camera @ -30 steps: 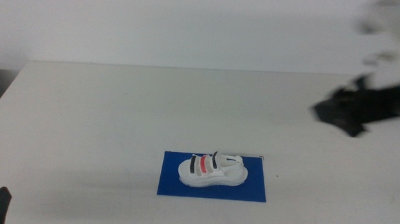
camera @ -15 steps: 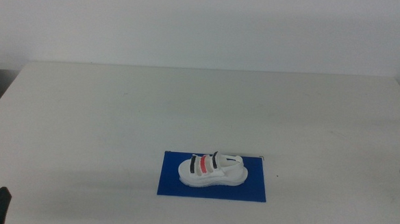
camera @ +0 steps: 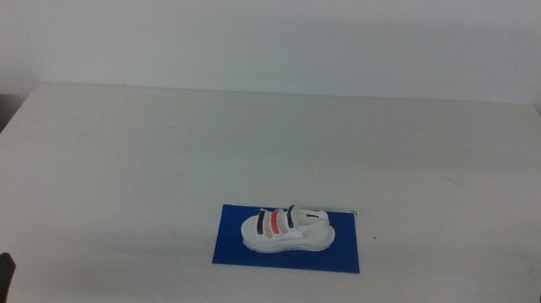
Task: Use one arm to grab the shoe from the table and place it on the mat.
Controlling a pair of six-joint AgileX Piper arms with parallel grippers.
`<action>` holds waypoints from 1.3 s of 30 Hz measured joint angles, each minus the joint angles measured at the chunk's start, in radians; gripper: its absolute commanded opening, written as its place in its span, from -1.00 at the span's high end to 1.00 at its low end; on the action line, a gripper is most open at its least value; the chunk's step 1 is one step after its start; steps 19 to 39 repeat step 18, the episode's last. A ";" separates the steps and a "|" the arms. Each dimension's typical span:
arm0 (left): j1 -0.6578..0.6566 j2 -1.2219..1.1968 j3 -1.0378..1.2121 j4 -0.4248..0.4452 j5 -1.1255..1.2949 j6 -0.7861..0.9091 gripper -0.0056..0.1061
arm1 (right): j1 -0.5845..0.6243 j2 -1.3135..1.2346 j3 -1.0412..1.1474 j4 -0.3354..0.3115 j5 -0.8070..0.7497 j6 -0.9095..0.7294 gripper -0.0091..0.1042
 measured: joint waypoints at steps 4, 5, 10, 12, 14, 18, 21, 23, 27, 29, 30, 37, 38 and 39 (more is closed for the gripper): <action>0.000 0.000 0.000 0.000 0.000 0.000 -0.78 | 0.000 -0.118 0.076 0.000 -0.002 0.000 -0.78; 0.000 0.000 0.000 0.000 0.000 0.000 -0.78 | 0.000 -0.141 0.091 0.000 -0.003 0.000 -0.78; 0.000 0.000 0.000 0.000 -0.001 0.000 -0.78 | 0.000 -0.195 0.134 0.000 0.006 0.000 -0.78; 0.000 0.000 0.000 0.000 -0.001 0.000 -0.78 | 0.000 -0.195 0.135 0.000 0.014 0.000 -0.78; 0.000 0.000 0.000 0.000 -0.001 0.000 -0.78 | 0.000 -0.195 0.136 0.000 0.018 0.000 -0.78; 0.000 0.000 0.000 0.000 0.000 0.000 -0.78 | 0.000 -0.195 0.136 0.029 0.019 0.000 -0.78; 0.000 0.000 0.000 0.000 0.000 0.000 -0.78 | 0.000 -0.195 0.136 0.029 0.019 0.000 -0.78; 0.000 0.000 0.000 0.000 0.000 0.000 -0.78 | 0.000 -0.195 0.136 0.029 0.019 0.000 -0.78; 0.000 0.000 0.000 0.000 0.000 0.000 -0.78 | 0.000 -0.195 0.136 0.029 0.019 0.000 -0.78; 0.000 0.000 0.000 0.000 0.000 0.000 -0.78 | 0.000 -0.195 0.136 0.029 0.019 0.000 -0.78; 0.000 0.000 0.000 0.000 0.000 0.000 -0.78 | 0.000 -0.195 0.136 0.029 0.019 0.000 -0.78; 0.000 0.000 0.000 0.000 0.000 0.000 -0.78 | 0.000 -0.195 0.136 0.029 0.019 0.000 -0.78; 0.000 0.000 0.000 0.000 0.000 0.000 -0.78 | 0.000 -0.195 0.136 0.029 0.019 0.000 -0.78; 0.000 0.000 0.000 0.000 0.000 0.000 -0.78 | 0.000 -0.195 0.136 0.029 0.019 0.000 -0.78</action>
